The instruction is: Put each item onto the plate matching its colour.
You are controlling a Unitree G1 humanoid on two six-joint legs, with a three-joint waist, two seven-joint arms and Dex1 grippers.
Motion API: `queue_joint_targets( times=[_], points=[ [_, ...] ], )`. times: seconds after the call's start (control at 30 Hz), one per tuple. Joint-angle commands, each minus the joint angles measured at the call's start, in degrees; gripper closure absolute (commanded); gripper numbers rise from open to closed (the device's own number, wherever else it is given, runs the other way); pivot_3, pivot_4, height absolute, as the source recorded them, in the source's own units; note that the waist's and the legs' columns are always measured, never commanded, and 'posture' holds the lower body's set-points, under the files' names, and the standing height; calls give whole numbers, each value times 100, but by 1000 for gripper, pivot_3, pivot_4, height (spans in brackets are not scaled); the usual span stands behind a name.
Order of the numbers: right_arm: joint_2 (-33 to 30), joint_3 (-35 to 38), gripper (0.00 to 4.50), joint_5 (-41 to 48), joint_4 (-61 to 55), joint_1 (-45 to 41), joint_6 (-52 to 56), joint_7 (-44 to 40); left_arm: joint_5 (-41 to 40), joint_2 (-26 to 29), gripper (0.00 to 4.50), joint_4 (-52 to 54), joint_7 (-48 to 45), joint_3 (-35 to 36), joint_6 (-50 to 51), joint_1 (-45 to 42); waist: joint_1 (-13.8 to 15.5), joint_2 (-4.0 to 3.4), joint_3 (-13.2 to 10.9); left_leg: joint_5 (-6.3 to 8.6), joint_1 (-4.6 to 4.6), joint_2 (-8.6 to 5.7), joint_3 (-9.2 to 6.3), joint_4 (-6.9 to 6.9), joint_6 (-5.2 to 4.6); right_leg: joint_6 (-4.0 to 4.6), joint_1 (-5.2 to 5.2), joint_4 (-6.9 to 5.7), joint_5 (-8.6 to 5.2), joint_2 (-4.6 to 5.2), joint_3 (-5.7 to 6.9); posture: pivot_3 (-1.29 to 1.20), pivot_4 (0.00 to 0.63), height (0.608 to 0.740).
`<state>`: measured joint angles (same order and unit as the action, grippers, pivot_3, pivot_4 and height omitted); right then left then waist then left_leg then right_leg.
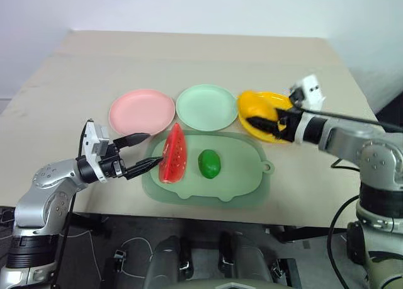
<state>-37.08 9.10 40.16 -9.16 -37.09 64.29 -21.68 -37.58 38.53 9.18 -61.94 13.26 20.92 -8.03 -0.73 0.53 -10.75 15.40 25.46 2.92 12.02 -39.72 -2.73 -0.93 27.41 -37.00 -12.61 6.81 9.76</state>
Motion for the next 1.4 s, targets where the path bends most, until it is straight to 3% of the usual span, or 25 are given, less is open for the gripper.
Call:
queue_joint_targets(
  times=[0.03, 0.3, 0.33, 0.4, 0.6, 0.87, 1.0, 1.13, 1.4],
  points=[
    [12, -397, 1278, -896, 1102, -245, -955, -71, -90, 77, 0, 198, 25, 185, -31, 9, -16, 0, 0, 0, 0, 0, 2, 0, 0, -3, 1, -1, 2, 0, 0, 0, 150, 696],
    [410, -689, 1278, -1838, 2888, -920, -1733, -32, -98, 76, 0, 297, 75, 225, -33, 133, -62, -6, -4, -5, 1, 3, 13, 0, 4, -17, 14, -22, 9, -3, -7, 0, 150, 696],
    [410, -685, 558, -1837, 2875, -924, -1741, -144, -97, 80, 0, 303, 84, 241, -35, 144, -62, -6, -4, -5, 0, 3, 13, 0, 5, -18, 14, -22, 9, -3, -7, 0, 150, 696],
    [405, -659, 6, -1827, 2741, -910, -1718, -302, -103, 92, 0, 305, 88, 271, -33, 159, -52, -6, -4, -5, 0, 3, 13, 0, 5, -18, 13, -22, 9, -3, -7, 0, 150, 696],
    [81, -692, 6, -1906, 1945, -721, -1432, -597, -116, 124, 0, 365, 114, 299, -11, 196, -36, -7, -4, -5, 0, 3, 13, -2, 5, -17, 13, -22, 9, 1, -8, 0, 150, 696],
    [-358, -246, 6, -1314, 268, -629, -478, -952, -120, 117, 0, 423, 190, 279, 3, 203, -44, -7, -4, -4, 0, 4, 10, -2, 6, -15, 16, -21, 8, 2, -8, 0, 150, 696],
    [261, 57, 6, -342, -557, -824, 1038, -811, -131, 98, 0, 455, 255, 233, 27, 155, -62, -8, -4, -4, 0, 7, 9, 0, 6, -15, 17, -21, 9, 0, -8, 0, 150, 696],
    [1307, 455, 6, 92, -858, -948, 2587, -434, -158, 110, 0, 515, 305, 232, 75, 136, -47, -9, -3, -5, 0, 9, 8, 0, 8, -14, 17, -23, 10, -1, -8, 0, 150, 696],
    [1594, 63, 6, 543, -1346, -295, 2821, -55, -312, 221, 0, 582, 190, 367, 185, 327, -38, -6, -2, -2, 10, -1, 13, 1, 5, -11, 15, -6, 10, 6, -8, 0, 150, 696]
  ],
)
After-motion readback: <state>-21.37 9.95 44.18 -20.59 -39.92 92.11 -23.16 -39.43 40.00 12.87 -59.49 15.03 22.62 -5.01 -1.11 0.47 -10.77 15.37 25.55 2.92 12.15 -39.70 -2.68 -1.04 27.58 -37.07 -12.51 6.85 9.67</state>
